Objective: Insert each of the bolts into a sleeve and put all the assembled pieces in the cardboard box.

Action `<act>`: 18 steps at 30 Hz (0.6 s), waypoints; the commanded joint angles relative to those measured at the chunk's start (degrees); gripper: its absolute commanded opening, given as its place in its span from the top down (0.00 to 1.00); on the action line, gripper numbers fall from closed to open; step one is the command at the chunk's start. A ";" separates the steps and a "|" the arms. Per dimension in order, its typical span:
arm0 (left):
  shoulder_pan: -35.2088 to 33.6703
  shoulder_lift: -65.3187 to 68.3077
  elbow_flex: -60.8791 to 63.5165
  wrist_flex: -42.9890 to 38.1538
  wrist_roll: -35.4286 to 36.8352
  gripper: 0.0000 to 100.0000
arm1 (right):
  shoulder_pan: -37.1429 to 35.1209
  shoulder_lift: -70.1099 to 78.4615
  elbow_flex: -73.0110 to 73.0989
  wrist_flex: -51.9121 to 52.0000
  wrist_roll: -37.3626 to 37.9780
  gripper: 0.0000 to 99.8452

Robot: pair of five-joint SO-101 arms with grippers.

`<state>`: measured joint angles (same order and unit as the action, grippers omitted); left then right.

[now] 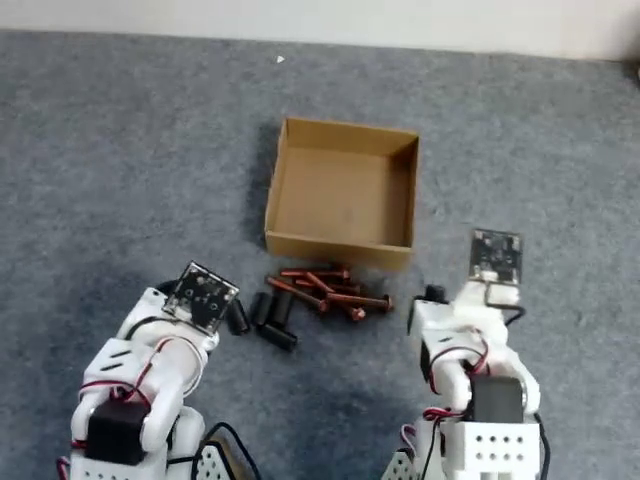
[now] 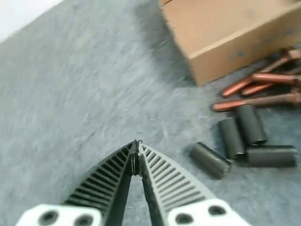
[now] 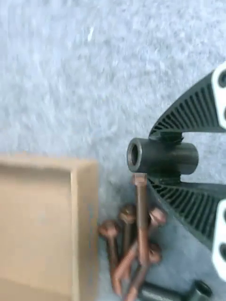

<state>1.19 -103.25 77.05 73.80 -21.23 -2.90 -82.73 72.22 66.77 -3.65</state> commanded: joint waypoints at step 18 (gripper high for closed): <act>31.34 67.47 -36.53 -12.22 -4.84 0.85 | 21.32 -2.33 0.75 -7.43 -6.42 1.00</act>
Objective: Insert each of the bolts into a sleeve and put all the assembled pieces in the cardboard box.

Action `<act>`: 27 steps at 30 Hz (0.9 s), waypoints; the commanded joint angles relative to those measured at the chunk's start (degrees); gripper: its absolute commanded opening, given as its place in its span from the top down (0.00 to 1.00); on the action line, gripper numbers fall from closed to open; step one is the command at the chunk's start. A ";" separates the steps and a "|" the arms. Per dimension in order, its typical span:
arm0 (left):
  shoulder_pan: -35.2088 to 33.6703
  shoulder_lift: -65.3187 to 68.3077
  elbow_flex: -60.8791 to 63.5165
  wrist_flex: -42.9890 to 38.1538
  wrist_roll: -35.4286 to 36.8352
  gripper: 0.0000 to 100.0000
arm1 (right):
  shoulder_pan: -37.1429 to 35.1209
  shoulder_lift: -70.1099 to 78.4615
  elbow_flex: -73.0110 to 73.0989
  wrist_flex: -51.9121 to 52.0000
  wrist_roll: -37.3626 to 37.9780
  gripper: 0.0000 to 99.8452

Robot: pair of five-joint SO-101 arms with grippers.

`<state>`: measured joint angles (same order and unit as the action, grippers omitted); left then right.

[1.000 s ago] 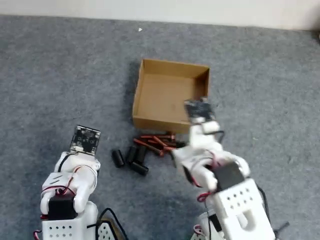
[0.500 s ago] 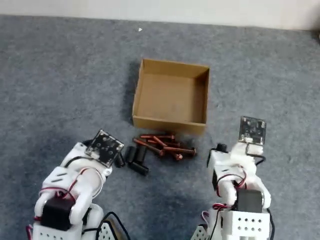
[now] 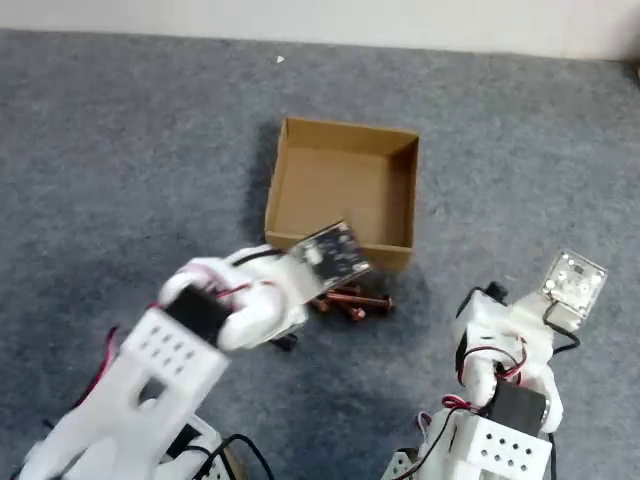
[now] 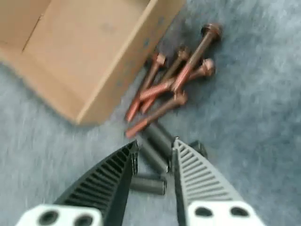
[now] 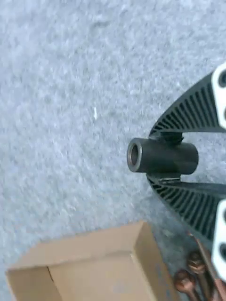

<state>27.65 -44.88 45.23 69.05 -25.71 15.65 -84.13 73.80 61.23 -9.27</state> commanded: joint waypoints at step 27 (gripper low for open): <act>13.23 62.64 -33.80 -17.76 -0.70 0.85 | 5.14 -0.92 -0.92 -1.89 -0.35 1.00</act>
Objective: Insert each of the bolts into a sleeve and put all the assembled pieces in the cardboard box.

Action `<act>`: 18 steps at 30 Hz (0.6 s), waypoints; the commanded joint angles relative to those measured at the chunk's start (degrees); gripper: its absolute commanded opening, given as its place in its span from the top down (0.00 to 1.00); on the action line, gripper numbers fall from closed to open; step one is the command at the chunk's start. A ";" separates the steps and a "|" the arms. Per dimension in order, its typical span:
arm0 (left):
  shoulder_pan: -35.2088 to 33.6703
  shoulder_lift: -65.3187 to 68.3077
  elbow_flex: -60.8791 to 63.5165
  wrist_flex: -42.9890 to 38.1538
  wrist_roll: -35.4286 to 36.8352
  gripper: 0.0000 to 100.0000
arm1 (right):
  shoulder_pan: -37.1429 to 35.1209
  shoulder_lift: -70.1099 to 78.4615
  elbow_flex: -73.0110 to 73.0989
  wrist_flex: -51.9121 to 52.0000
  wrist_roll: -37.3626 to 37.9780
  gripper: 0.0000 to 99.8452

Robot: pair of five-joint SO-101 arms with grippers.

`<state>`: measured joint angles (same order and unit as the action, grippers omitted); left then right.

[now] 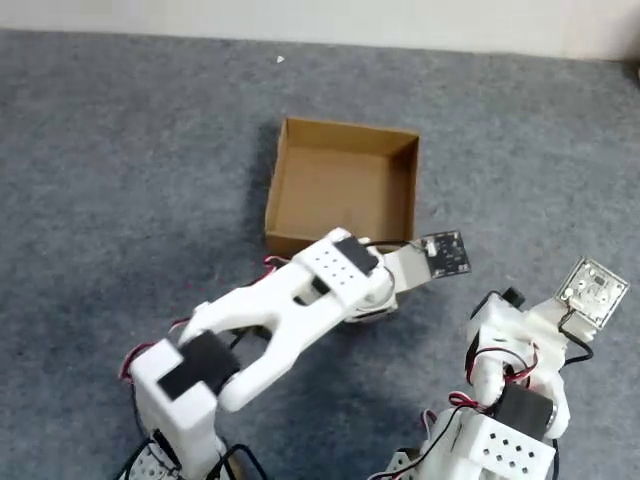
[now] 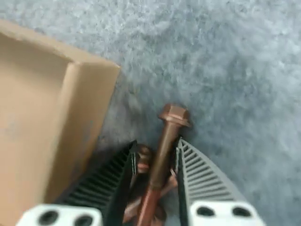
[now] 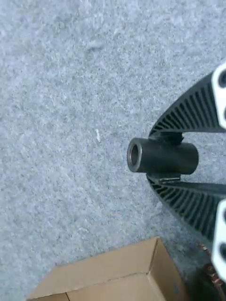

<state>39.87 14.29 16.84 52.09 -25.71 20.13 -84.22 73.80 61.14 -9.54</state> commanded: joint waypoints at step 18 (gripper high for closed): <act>2.07 0.04 -5.76 2.73 -0.09 1.00 | 0.75 -0.84 -0.75 -1.80 -0.09 1.00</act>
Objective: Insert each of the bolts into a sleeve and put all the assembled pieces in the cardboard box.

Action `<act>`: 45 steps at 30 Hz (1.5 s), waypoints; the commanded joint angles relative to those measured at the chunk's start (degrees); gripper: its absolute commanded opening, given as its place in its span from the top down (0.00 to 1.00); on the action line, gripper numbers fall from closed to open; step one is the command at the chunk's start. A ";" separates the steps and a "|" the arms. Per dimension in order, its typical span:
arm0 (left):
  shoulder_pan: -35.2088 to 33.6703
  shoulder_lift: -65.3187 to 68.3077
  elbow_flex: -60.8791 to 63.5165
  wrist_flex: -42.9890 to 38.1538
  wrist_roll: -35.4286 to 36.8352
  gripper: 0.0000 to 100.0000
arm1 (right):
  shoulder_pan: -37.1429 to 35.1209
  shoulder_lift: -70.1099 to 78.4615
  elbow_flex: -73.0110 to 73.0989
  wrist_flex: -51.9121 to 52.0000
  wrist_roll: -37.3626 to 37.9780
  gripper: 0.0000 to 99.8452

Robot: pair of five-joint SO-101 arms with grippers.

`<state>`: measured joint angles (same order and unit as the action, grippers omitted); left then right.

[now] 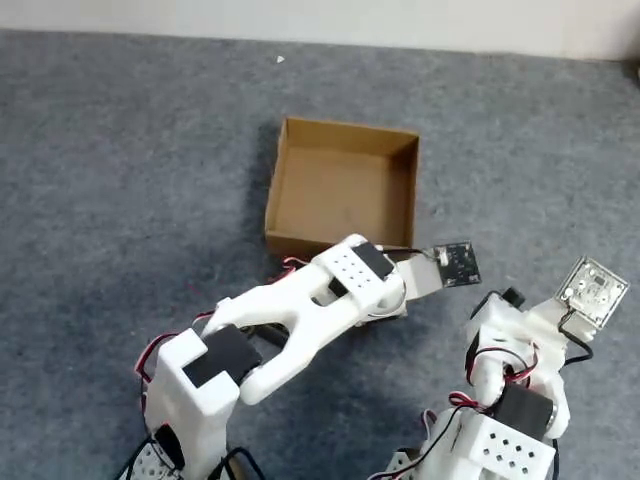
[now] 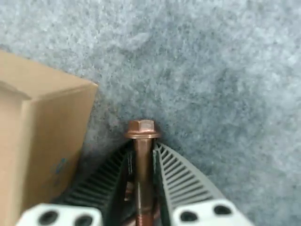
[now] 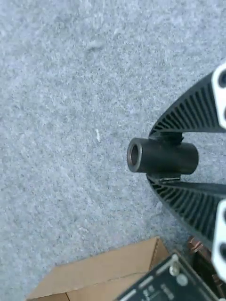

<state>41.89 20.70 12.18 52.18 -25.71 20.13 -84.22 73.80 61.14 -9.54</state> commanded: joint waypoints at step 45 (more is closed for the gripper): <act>-31.87 -110.99 52.53 -26.90 54.77 1.00 | -55.34 -0.92 6.90 -37.67 9.58 1.00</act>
<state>10.59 -87.52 63.25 32.92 24.40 -32.70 -84.13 79.60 30.81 -0.84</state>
